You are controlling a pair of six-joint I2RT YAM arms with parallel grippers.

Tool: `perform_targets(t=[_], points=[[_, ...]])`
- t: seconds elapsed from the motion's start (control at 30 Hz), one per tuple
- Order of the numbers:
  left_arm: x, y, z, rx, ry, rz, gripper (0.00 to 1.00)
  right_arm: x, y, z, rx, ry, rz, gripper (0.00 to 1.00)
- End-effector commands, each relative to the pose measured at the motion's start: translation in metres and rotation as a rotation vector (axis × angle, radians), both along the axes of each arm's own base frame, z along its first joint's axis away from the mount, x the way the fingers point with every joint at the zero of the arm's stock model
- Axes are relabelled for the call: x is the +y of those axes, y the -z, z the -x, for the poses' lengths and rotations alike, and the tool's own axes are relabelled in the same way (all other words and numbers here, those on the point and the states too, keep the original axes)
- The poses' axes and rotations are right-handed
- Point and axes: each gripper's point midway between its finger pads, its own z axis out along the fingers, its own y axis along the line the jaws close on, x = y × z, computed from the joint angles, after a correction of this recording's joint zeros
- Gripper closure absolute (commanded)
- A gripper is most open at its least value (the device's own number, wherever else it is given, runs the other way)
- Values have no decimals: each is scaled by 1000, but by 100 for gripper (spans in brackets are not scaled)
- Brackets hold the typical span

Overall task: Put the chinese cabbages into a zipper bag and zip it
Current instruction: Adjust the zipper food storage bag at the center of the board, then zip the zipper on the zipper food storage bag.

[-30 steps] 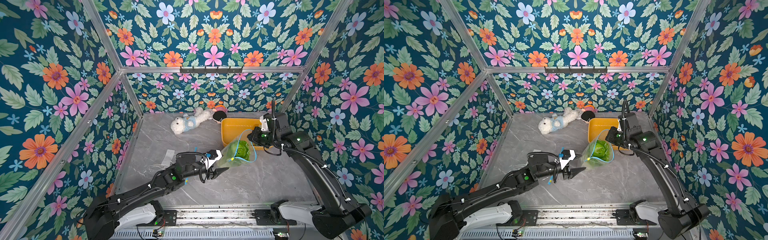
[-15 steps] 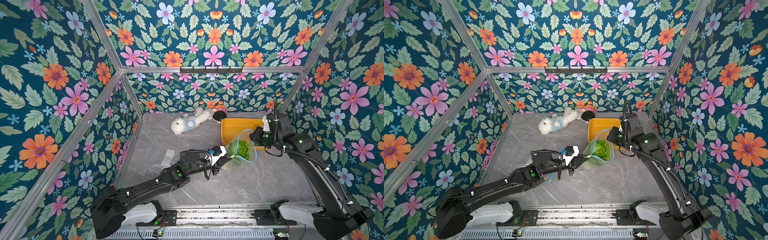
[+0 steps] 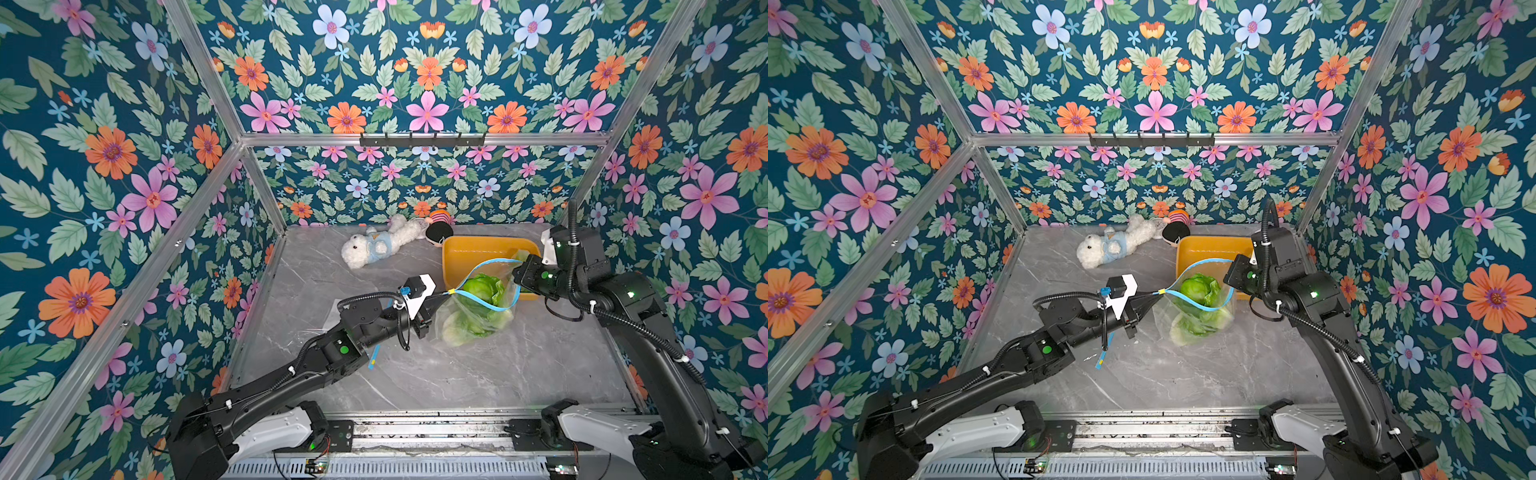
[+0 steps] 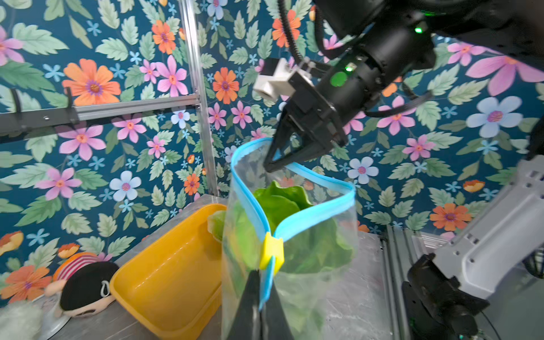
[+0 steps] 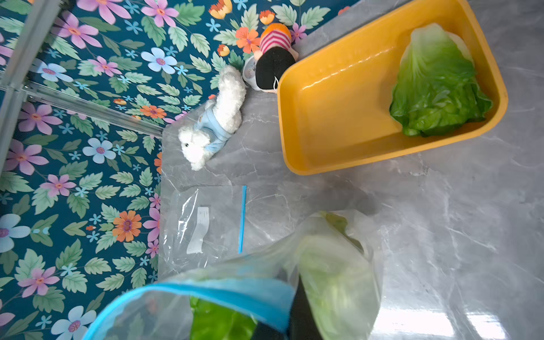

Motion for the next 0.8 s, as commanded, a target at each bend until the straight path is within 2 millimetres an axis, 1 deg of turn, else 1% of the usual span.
perform_targets(t=[0.0,0.03,0.07,0.1,0.2,0.3,0.33,0.4,0.43,0.5,0.57,0.63,0.7,0.77], points=[[9,2,-18,71,-46,29,100,-8,15,15,54,33,1,100],[9,4,-22,86,-39,31,100,-7,15,16,45,28,-7,94],[9,5,-24,97,-31,30,100,-5,13,17,36,15,-14,86],[9,6,-26,102,-23,27,100,-2,10,17,32,-3,-17,82],[10,3,-27,101,5,22,100,0,-6,15,2,-61,24,71],[10,4,-28,102,18,-17,100,-2,-31,17,-79,-131,93,65],[9,5,-28,104,24,-28,100,5,-39,18,-122,-189,92,64],[10,4,-29,107,44,-38,100,31,-58,17,-228,-363,59,62],[11,3,-29,109,56,-38,100,41,-62,16,-255,-428,52,62],[10,3,-30,120,82,-52,100,73,-69,21,-302,-644,0,61],[7,-2,-28,123,110,-70,100,93,-72,24,-351,-790,-11,61],[4,-7,-24,125,142,-98,100,105,-74,24,-406,-882,3,61],[3,-8,-20,134,166,-146,100,119,-79,29,-481,-997,-21,61],[4,-11,-16,127,181,-187,100,127,-83,33,-544,-1071,-29,61]])
